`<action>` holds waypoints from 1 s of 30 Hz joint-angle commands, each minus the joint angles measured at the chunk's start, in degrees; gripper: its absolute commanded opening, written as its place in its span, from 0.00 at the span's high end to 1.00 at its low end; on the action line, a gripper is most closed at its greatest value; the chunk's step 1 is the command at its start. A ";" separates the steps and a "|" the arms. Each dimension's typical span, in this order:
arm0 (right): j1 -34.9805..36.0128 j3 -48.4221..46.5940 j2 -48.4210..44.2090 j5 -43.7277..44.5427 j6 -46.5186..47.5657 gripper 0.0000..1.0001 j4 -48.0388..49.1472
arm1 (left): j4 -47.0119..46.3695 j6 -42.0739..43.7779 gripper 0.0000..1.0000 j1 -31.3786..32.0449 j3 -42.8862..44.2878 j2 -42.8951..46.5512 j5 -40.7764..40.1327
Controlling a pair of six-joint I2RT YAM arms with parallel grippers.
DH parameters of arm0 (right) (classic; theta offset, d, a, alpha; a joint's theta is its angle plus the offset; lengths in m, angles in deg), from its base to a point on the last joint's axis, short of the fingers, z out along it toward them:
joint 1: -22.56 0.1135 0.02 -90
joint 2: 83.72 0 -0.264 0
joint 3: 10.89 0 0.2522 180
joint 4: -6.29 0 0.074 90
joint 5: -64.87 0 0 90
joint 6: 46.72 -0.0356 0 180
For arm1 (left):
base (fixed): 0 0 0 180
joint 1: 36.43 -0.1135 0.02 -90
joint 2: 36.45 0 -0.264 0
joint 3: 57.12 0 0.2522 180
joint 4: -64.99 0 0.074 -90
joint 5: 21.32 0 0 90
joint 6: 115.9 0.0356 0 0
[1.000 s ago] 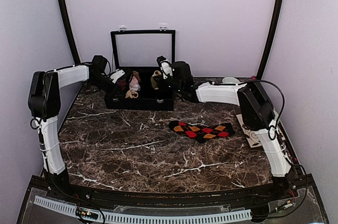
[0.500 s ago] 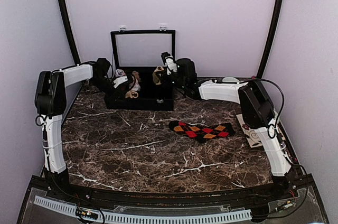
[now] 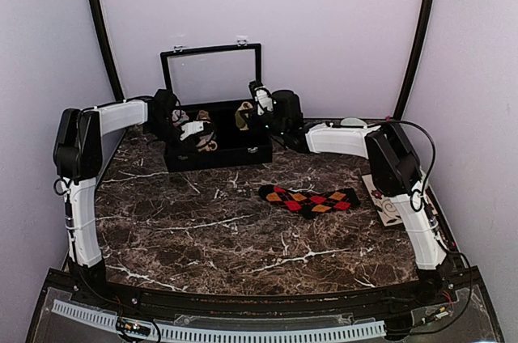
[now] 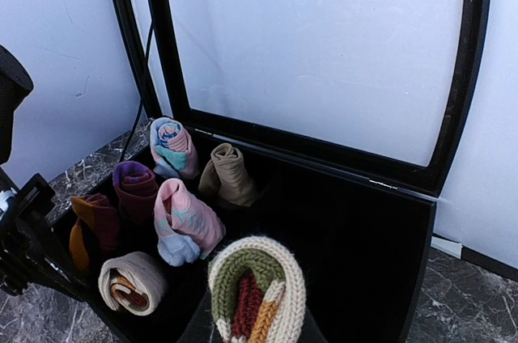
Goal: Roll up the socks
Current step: Move the storage box to the center of the board.
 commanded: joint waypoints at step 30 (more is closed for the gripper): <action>5.50 0.39 -0.30 -1.99 1.88 1.00 -3.29 | 20.72 9.48 1.00 10.47 -33.01 19.33 4.65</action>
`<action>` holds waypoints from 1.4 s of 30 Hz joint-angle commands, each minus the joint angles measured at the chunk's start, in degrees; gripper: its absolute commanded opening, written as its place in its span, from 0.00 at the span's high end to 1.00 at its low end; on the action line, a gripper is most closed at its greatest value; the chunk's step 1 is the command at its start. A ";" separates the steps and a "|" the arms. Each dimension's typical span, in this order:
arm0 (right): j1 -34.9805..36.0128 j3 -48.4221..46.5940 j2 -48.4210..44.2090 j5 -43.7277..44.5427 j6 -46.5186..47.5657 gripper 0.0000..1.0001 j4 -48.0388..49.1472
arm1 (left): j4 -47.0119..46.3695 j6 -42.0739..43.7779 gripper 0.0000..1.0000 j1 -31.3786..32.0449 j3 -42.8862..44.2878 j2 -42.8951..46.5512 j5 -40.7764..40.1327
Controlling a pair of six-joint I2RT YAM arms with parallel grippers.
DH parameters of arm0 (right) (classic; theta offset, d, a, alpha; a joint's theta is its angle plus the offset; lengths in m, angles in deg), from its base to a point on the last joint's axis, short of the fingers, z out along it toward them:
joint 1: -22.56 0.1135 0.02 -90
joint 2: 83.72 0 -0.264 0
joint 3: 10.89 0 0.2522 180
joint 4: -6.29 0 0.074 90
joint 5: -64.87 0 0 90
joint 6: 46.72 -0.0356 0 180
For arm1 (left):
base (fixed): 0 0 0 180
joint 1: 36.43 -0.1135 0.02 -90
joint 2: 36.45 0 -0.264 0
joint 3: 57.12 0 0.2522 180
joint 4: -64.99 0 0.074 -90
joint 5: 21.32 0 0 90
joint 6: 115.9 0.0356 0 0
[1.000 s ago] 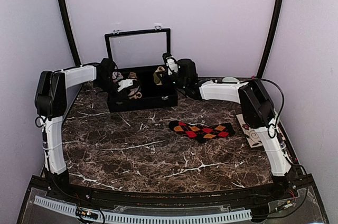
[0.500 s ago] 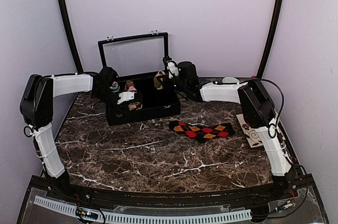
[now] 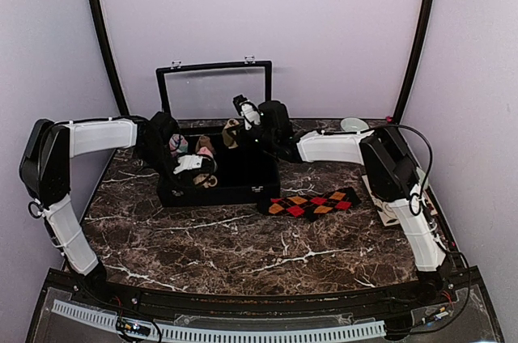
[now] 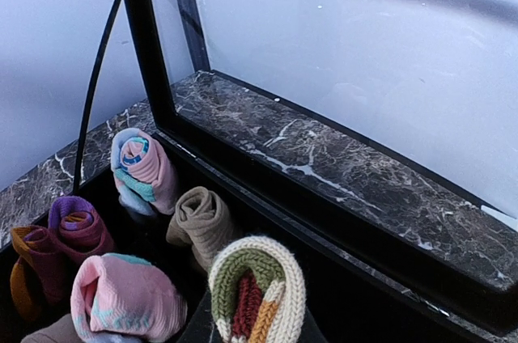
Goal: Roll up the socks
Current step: Move the storage box to the center of the board, then place the sock in the storage box.
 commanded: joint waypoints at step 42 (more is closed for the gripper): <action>0.63 -20.29 13.31 4.72 4.47 0.67 -22.22 | 27.85 -6.84 0.52 -4.78 17.35 -1.99 17.70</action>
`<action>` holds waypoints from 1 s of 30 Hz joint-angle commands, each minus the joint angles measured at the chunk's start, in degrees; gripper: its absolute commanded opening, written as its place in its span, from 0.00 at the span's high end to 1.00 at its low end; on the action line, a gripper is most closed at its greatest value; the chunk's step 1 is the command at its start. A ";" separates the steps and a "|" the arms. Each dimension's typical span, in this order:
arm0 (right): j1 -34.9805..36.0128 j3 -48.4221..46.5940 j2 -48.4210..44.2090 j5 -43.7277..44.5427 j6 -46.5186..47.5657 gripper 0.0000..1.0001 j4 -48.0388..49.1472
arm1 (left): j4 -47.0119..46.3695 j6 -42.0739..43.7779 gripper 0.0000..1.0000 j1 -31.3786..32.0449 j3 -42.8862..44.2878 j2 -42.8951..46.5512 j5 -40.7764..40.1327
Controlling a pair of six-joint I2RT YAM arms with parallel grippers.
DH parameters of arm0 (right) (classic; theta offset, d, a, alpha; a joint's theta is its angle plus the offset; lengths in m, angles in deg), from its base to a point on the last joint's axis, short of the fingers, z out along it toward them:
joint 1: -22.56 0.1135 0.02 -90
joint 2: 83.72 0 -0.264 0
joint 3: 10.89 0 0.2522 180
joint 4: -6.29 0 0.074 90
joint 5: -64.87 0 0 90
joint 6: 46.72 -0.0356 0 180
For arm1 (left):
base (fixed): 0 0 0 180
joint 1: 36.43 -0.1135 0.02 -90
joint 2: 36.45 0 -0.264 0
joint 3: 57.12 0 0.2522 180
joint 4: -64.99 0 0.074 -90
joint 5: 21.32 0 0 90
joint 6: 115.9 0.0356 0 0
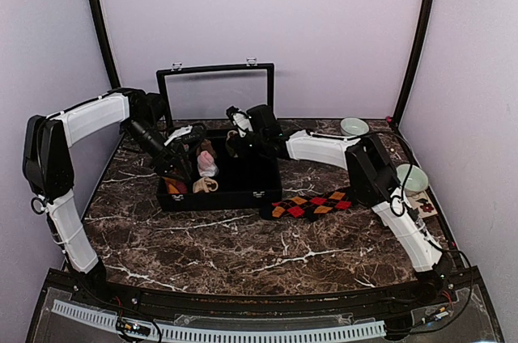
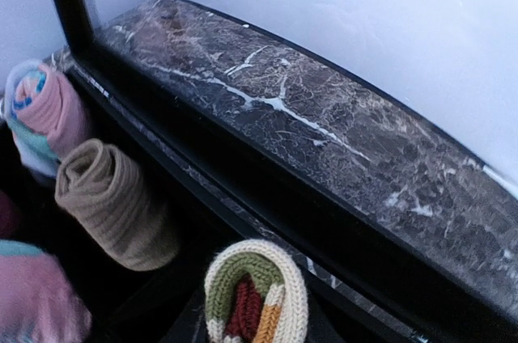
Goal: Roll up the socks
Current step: Place the sock in the storage box.
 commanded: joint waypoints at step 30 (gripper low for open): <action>-0.24 57.07 -51.96 0.80 -16.66 0.36 10.23 | -19.29 -9.97 0.54 17.15 -1.30 -3.39 -12.35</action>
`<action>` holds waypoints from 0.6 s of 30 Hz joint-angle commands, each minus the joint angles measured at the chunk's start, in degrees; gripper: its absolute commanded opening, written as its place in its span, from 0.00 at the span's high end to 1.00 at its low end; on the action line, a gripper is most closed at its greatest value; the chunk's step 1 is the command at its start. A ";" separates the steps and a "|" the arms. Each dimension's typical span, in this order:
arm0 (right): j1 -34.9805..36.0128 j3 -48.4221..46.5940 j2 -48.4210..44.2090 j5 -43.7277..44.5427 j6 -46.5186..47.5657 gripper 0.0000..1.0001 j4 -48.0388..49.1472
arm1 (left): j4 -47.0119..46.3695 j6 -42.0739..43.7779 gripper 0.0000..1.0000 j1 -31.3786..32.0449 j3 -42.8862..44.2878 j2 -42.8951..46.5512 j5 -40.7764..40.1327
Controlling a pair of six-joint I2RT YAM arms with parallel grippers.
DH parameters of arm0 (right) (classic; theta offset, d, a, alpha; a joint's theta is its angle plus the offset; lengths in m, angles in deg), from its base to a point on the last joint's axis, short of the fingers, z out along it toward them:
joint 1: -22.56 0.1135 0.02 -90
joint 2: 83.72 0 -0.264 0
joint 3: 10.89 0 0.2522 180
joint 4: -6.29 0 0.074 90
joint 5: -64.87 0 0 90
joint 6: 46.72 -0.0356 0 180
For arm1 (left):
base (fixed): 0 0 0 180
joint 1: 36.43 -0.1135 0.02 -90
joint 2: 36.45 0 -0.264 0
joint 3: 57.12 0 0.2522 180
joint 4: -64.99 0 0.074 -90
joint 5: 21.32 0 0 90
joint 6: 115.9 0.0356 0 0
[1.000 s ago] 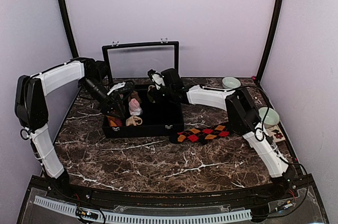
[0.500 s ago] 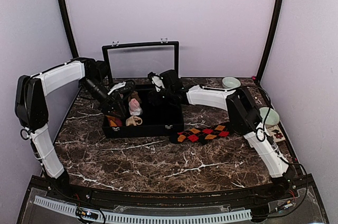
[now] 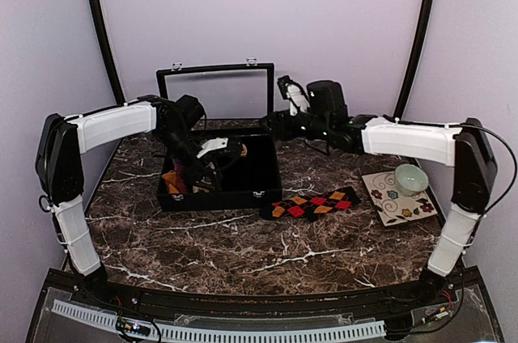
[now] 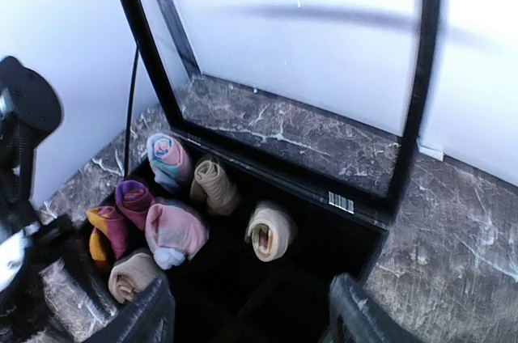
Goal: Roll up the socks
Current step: Place the sock in the storage box, then move the storage box to the center of the board.
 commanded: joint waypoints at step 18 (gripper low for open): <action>0.17 42.40 -28.32 18.54 -16.56 0.59 -14.83 | -30.26 -7.68 0.63 10.70 -4.87 -10.38 -31.48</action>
